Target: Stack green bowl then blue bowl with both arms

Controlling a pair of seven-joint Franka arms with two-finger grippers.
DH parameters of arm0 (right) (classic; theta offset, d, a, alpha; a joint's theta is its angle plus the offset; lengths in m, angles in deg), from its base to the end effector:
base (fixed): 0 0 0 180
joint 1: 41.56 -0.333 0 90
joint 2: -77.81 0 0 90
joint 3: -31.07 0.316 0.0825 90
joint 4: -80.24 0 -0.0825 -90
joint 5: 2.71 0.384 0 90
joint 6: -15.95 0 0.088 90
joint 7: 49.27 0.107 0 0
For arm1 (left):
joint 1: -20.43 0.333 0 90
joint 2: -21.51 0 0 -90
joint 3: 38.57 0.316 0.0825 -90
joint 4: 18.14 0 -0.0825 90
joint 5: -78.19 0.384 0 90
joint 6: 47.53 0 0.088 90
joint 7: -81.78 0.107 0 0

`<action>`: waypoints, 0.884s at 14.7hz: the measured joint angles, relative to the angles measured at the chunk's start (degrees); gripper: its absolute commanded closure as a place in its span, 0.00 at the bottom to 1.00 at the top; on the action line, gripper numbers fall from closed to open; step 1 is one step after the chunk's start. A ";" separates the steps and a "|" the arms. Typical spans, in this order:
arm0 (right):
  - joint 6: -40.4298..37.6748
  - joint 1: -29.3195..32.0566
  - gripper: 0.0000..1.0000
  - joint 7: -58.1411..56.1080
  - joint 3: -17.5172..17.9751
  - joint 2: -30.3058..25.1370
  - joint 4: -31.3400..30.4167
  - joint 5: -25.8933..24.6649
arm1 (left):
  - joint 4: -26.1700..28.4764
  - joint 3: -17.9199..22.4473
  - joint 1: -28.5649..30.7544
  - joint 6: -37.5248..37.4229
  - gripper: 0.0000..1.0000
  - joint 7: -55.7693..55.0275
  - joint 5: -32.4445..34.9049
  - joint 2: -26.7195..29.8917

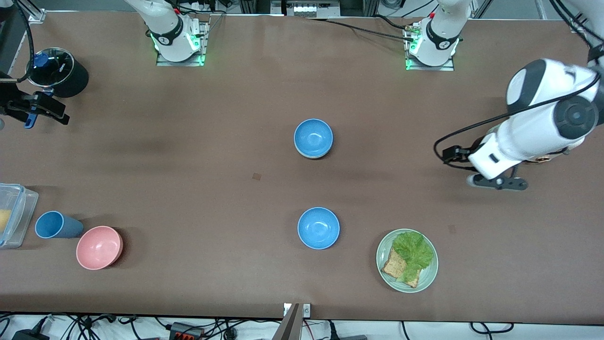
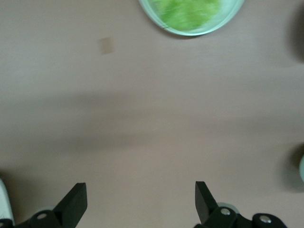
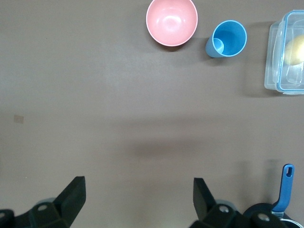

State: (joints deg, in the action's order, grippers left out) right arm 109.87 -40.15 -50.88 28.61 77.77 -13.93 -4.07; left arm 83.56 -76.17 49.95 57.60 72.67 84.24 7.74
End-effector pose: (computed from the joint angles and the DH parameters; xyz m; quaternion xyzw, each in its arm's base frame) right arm 0.5574 -0.0401 0.5964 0.9998 -0.0189 -0.0024 0.0117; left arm 0.5988 -0.0526 0.4359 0.9976 -0.0059 -0.0670 0.0133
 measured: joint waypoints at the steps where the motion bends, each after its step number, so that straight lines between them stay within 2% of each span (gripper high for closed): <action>1: 0.02 0.00 0.00 -0.24 0.00 -0.01 0.10 0.00 | 0.22 5.86 -3.15 -0.24 0.00 0.56 -2.00 2.28; 3: 0.10 0.00 0.00 -0.57 0.02 -0.05 0.20 0.00 | -0.20 15.84 -7.34 -0.42 0.00 1.88 -5.26 5.34; 5: 0.10 0.00 0.00 -0.63 0.06 -0.06 0.20 0.00 | -1.01 21.74 -9.69 -2.74 0.00 2.21 -6.31 7.16; 7: 0.20 0.00 0.00 -0.64 0.06 -0.06 0.20 0.00 | -0.97 23.58 -10.69 -4.84 0.00 1.90 -6.41 9.12; 13: 0.27 0.00 0.00 -0.80 0.07 -0.06 0.19 0.00 | -0.31 23.71 -11.07 -6.22 0.00 1.55 -6.41 10.52</action>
State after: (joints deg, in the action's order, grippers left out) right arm 110.14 -40.15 -51.67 28.68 77.71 -13.74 -4.07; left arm 83.25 -52.47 38.89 51.38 74.21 77.83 18.25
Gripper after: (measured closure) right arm 0.000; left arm 0.000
